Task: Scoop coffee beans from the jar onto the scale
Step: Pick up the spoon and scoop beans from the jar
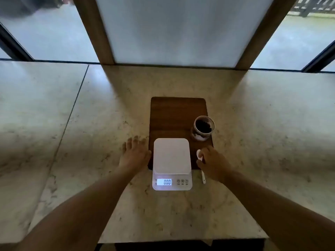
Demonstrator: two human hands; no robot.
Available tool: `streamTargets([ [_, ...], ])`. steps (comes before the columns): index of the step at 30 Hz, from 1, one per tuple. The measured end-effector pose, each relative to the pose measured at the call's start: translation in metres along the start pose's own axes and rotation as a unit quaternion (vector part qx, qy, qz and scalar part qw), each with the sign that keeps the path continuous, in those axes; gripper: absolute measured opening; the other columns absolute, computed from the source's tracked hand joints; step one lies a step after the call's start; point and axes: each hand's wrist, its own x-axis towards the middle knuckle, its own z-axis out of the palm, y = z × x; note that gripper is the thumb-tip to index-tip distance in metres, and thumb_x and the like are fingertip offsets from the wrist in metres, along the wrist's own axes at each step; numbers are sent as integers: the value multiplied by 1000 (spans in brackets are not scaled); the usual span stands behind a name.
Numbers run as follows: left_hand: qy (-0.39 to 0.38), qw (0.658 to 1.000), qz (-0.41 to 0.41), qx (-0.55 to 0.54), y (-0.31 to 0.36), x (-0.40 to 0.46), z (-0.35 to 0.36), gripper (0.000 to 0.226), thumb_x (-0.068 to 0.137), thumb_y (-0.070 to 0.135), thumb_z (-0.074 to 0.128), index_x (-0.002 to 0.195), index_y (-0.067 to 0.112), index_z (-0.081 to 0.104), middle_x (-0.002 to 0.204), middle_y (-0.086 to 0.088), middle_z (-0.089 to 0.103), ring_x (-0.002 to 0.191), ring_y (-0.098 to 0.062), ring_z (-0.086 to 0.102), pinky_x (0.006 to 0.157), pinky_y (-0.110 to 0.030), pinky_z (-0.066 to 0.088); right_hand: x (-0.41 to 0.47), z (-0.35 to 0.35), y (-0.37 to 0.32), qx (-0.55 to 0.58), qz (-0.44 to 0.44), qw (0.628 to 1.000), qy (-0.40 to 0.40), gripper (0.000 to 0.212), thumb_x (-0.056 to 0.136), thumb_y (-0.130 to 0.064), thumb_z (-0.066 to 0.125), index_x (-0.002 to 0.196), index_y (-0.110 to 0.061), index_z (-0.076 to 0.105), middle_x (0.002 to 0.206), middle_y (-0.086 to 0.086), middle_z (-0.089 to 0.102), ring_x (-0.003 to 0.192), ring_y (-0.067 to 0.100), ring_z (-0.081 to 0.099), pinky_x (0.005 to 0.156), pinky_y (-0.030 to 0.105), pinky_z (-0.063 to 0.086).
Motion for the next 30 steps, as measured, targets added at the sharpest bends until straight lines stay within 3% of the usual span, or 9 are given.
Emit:
streamTargets([
  [4, 31, 999, 13, 15, -2, -1, 22, 65, 99, 49, 19, 153, 16, 5, 162, -20, 8, 150, -41, 3, 120, -57, 6, -4, 26, 17, 3, 81, 995, -60, 21, 92, -32, 56, 74, -23, 50, 85, 1, 58, 73, 19, 58, 63, 34, 48],
  [8, 67, 998, 13, -10, -1, -5, 39, 70, 96, 50, 15, 153, 10, 16, 161, -23, 15, 149, -42, 7, 120, -58, 4, -6, 41, 27, -3, 108, 991, -78, 23, 89, -37, 58, 72, -23, 51, 75, -2, 56, 68, 17, 56, 63, 35, 52],
  [12, 111, 994, 13, 1, 3, -5, 45, 63, 97, 44, 24, 149, 9, 31, 157, -23, 28, 147, -43, 18, 119, -57, 10, -2, 46, 34, 31, 110, 992, -56, 32, 84, -35, 66, 62, -25, 45, 66, -4, 53, 58, 12, 51, 49, 28, 36],
  [16, 137, 990, 9, -18, 1, -2, 50, 59, 95, 39, 27, 146, 11, 36, 157, -21, 30, 148, -39, 18, 119, -57, 11, 0, 52, 36, 70, 114, 990, -47, 27, 86, -30, 66, 64, -22, 53, 67, -1, 61, 60, 15, 57, 55, 32, 49],
  [22, 140, 990, 4, -25, -1, -1, 51, 61, 95, 43, 23, 148, 16, 34, 161, -14, 24, 152, -30, 7, 121, -52, 5, -1, 56, 42, 147, 105, 984, -2, 26, 85, -28, 69, 64, -16, 59, 60, 0, 63, 56, 17, 59, 54, 34, 51],
  [26, 143, 989, 3, -23, -2, -3, 50, 62, 95, 44, 21, 149, 17, 34, 162, -13, 23, 152, -28, 6, 122, -50, 5, -9, 55, 42, 187, 82, 978, 34, 25, 83, -28, 72, 64, -20, 59, 56, -5, 61, 50, 11, 57, 49, 23, 45],
  [30, 146, 989, 2, -26, -1, 0, 49, 64, 93, 46, 22, 146, 15, 38, 160, -14, 27, 151, -30, 11, 121, -52, 8, -10, 42, 44, 183, 17, 980, 72, 23, 84, -30, 71, 66, -21, 60, 57, -6, 59, 51, 11, 56, 50, 19, 43],
])
